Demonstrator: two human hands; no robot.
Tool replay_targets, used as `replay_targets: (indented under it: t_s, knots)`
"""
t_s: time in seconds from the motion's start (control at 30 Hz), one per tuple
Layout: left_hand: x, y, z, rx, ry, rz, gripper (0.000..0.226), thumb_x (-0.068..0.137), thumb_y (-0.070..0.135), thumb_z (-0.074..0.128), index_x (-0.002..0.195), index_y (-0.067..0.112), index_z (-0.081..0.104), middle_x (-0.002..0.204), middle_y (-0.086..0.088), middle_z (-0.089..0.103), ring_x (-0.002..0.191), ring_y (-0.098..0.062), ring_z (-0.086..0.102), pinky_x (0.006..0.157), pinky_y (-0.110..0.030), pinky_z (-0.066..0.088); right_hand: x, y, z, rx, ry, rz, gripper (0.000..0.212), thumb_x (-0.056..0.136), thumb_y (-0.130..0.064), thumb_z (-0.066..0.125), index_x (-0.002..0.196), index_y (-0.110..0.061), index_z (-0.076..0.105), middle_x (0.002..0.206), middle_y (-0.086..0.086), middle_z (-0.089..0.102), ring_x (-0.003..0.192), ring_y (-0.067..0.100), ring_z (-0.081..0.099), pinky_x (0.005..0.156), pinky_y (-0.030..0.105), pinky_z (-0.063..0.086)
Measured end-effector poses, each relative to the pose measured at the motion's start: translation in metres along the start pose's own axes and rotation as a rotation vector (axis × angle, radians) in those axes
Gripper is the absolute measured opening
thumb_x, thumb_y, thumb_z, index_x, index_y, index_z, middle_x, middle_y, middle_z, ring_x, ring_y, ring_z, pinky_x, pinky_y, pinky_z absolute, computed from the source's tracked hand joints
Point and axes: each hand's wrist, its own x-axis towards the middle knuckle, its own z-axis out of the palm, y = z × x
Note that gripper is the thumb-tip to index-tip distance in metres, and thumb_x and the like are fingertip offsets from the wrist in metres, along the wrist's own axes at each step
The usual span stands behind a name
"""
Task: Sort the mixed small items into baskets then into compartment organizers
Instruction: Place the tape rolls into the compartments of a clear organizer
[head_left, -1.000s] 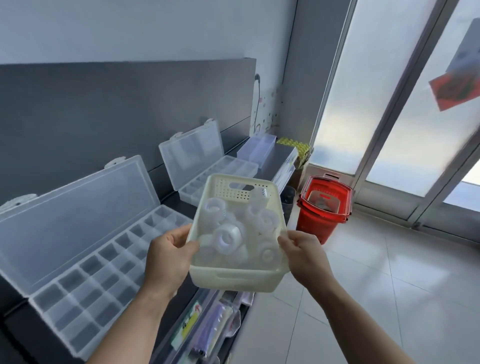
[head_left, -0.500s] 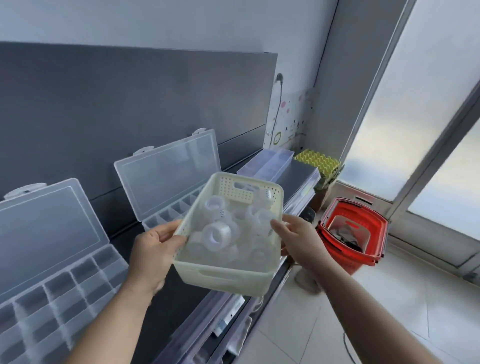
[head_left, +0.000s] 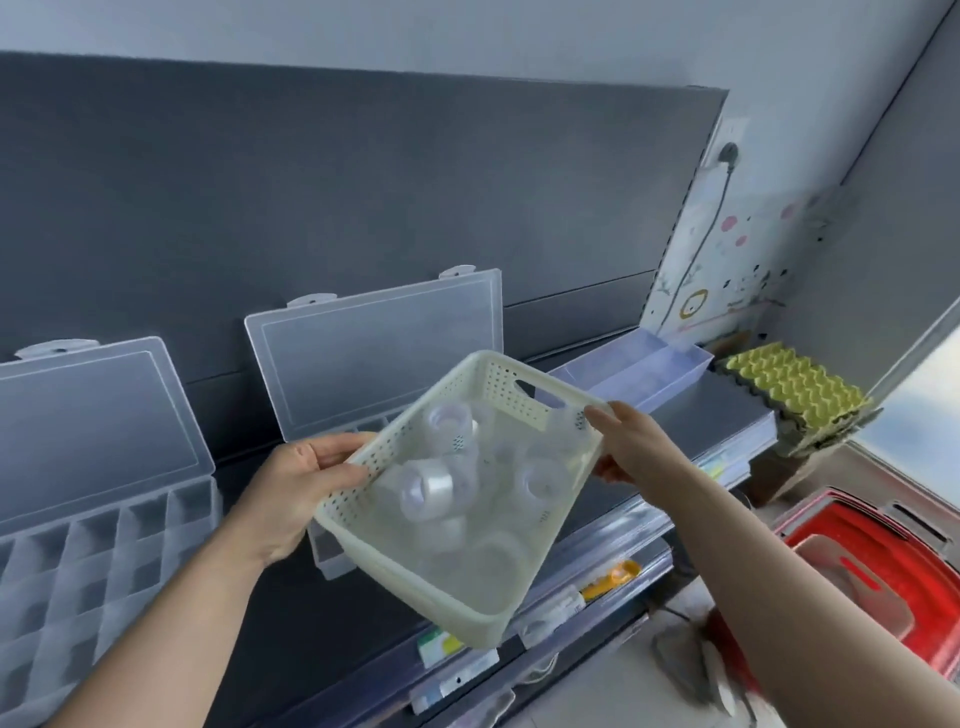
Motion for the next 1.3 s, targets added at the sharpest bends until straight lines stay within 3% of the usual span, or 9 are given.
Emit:
replay_targets:
  t_s: [0.33, 0.53, 0.7, 0.83, 0.9, 1.0, 1.17, 1.23, 1.3]
  knots:
    - [0.07, 0.017, -0.022, 0.278, 0.149, -0.01, 0.024, 0.087, 0.004, 0.066, 0.099, 0.023, 0.073, 0.095, 0.005, 0.075, 0.092, -0.015, 0.07, 0.085, -0.035, 0.053, 0.042, -0.012, 0.022, -0.108, -0.028, 0.007, 0.027, 0.1, -0.013, 0.036, 0.098, -0.004, 0.061, 0.062, 0.017, 0.068, 0.046, 0.021, 0.064, 0.044, 0.022, 0.049]
    - [0.082, 0.011, -0.025, 0.334, 0.378, 0.024, 0.018, 0.083, 0.011, 0.072, 0.1, 0.017, 0.071, 0.094, 0.004, 0.072, 0.089, -0.007, 0.066, 0.07, -0.02, 0.047, 0.048, -0.004, 0.032, -0.092, -0.023, -0.022, 0.029, 0.1, -0.013, 0.033, 0.094, -0.001, 0.058, 0.057, 0.016, 0.068, 0.048, 0.026, 0.065, 0.057, 0.033, 0.056]
    - [0.074, -0.003, -0.024, 0.306, 0.446, -0.033, 0.023, 0.087, 0.012, 0.068, 0.108, 0.02, 0.063, 0.097, 0.005, 0.069, 0.088, -0.012, 0.065, 0.065, -0.026, 0.048, 0.053, -0.002, 0.034, -0.083, -0.016, -0.034, 0.027, 0.1, -0.014, 0.034, 0.092, -0.004, 0.058, 0.058, 0.014, 0.069, 0.052, 0.028, 0.068, 0.057, 0.032, 0.053]
    - [0.076, -0.004, -0.02, 0.35, 0.526, 0.036, 0.027, 0.087, 0.006, 0.064, 0.091, 0.032, 0.062, 0.093, 0.01, 0.069, 0.09, -0.01, 0.064, 0.079, -0.031, 0.051, 0.058, -0.007, 0.035, -0.162, -0.111, -0.069, 0.029, 0.098, -0.011, 0.031, 0.093, -0.006, 0.059, 0.061, 0.012, 0.07, 0.056, 0.026, 0.07, 0.07, 0.043, 0.06]
    - [0.08, -0.005, -0.02, 0.348, 0.541, 0.021, 0.025, 0.088, 0.008, 0.063, 0.104, 0.027, 0.063, 0.101, 0.007, 0.068, 0.094, -0.013, 0.063, 0.087, -0.035, 0.05, 0.059, -0.008, 0.036, -0.222, -0.172, -0.087, 0.027, 0.097, -0.011, 0.032, 0.095, -0.007, 0.059, 0.062, 0.01, 0.071, 0.058, 0.025, 0.07, 0.075, 0.047, 0.059]
    - [0.085, -0.009, -0.02, 0.395, 0.547, -0.038, 0.052, 0.089, 0.019, 0.065, 0.138, 0.016, 0.046, 0.127, 0.003, 0.057, 0.115, -0.018, 0.055, 0.102, -0.04, 0.044, 0.063, -0.011, 0.034, -0.343, -0.252, -0.115, 0.022, 0.095, -0.011, 0.035, 0.094, -0.008, 0.057, 0.061, 0.009, 0.071, 0.057, 0.023, 0.07, 0.073, 0.046, 0.059]
    - [0.077, -0.01, -0.012, 0.592, 0.624, 0.044, 0.064, 0.09, 0.032, 0.062, 0.145, 0.015, 0.035, 0.148, -0.001, 0.038, 0.134, -0.019, 0.039, 0.11, -0.037, 0.033, 0.073, -0.024, 0.026, -0.685, -0.188, -0.317, 0.017, 0.091, -0.027, 0.051, 0.1, -0.014, 0.054, 0.093, -0.002, 0.064, 0.085, 0.024, 0.064, 0.062, 0.029, 0.048]
    - [0.069, -0.004, -0.005, 0.726, 0.628, 0.187, 0.064, 0.088, 0.035, 0.064, 0.144, 0.015, 0.039, 0.146, 0.001, 0.037, 0.133, -0.016, 0.037, 0.108, -0.03, 0.031, 0.076, -0.035, 0.027, -0.771, -0.087, -0.46, 0.028, 0.092, -0.033, 0.055, 0.116, -0.019, 0.054, 0.11, -0.002, 0.06, 0.101, 0.023, 0.059, 0.07, 0.025, 0.042]
    - [0.066, 0.002, 0.001, 0.821, 0.452, 0.225, 0.067, 0.087, 0.04, 0.064, 0.145, 0.019, 0.038, 0.146, 0.008, 0.037, 0.135, -0.011, 0.034, 0.107, -0.024, 0.026, 0.081, -0.048, 0.036, -0.723, -0.053, -0.595, 0.042, 0.091, -0.033, 0.057, 0.129, -0.017, 0.053, 0.129, -0.002, 0.056, 0.112, 0.019, 0.055, 0.084, 0.027, 0.043]
